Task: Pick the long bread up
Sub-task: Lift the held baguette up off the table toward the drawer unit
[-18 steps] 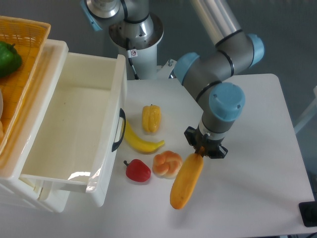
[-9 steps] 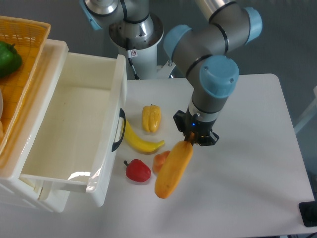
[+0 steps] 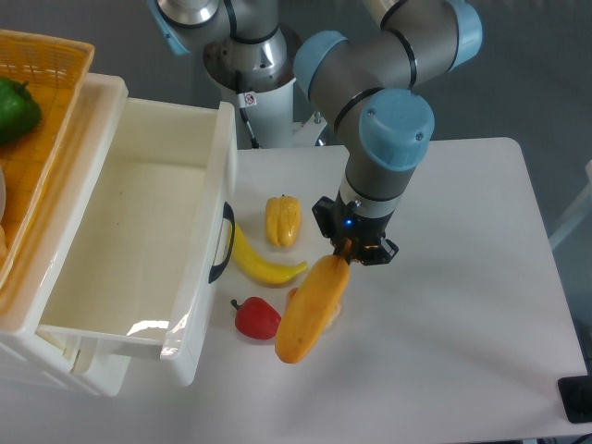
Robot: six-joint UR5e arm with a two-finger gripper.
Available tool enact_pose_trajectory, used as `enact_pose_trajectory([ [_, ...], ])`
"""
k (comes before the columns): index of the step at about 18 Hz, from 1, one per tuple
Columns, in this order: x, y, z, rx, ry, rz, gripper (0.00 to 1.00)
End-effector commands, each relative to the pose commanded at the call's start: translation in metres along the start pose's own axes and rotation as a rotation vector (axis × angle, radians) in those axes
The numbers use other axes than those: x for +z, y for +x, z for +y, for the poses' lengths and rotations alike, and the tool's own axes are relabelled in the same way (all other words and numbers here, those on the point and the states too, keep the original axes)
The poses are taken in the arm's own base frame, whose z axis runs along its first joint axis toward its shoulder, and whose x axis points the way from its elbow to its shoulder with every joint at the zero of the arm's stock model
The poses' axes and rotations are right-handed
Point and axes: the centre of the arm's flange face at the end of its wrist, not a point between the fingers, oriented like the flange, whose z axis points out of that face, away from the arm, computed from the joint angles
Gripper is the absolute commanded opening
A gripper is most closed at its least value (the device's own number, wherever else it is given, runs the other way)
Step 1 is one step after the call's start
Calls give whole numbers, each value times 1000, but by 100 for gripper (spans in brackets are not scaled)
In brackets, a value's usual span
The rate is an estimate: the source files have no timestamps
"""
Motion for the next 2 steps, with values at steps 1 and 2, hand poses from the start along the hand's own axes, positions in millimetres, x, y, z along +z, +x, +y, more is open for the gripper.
enact_pose_trajectory([
  [1,-1,0,0,-1,1,-1,0],
  [2,-1,0,0,-1,1,-1,0],
])
